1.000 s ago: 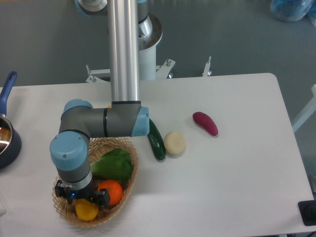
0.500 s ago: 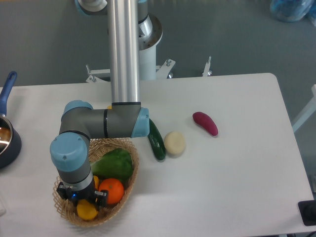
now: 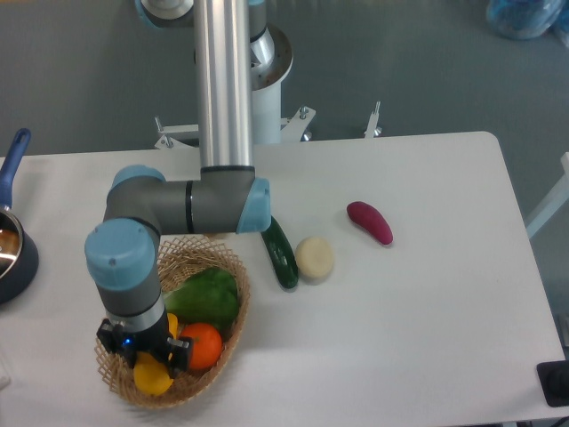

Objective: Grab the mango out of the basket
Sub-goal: 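Lower the gripper onto the yellow mango and close on it, then lift the held mango up out of the basket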

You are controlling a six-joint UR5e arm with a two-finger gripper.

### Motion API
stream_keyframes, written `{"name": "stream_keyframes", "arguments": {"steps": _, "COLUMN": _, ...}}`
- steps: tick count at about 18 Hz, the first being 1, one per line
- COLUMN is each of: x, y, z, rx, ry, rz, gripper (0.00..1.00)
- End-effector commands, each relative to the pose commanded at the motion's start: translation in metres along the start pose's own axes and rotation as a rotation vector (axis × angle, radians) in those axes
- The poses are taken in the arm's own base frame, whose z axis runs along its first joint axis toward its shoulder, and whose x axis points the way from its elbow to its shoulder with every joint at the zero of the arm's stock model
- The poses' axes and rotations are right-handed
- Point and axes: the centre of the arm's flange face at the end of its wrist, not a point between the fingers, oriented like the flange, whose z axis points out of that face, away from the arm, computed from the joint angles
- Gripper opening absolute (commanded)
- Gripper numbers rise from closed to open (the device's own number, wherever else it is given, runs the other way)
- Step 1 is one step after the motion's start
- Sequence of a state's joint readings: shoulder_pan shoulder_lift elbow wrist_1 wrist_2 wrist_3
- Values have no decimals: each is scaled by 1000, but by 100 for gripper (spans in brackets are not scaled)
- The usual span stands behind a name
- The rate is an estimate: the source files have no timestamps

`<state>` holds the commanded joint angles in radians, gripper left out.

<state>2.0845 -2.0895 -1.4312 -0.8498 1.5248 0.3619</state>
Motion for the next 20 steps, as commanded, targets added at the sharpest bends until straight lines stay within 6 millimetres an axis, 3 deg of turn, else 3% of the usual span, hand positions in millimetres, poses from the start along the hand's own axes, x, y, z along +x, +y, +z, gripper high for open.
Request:
{"name": "stream_keyframes", "arguments": {"steps": 2, "x": -21, "y": -4, "z": -27, "rx": 43, "ry": -28, "rz": 21, "gripper": 33}}
{"name": "stream_keyframes", "arguments": {"steps": 5, "x": -78, "y": -12, "z": -69, "rx": 132, "ry": -48, "rz": -31, "gripper": 33}}
{"name": "stream_keyframes", "arguments": {"steps": 8, "x": -124, "y": -6, "z": -85, "rx": 163, "ry": -65, "rz": -43, "gripper": 33}}
{"name": "stream_keyframes", "arguments": {"steps": 11, "x": -155, "y": 5, "z": -84, "rx": 151, "ry": -89, "rz": 16, "gripper": 33}}
{"name": "stream_keyframes", "arguments": {"steps": 20, "x": -179, "y": 16, "z": -87, "rx": 145, "ry": -107, "rz": 21, "gripper": 33}}
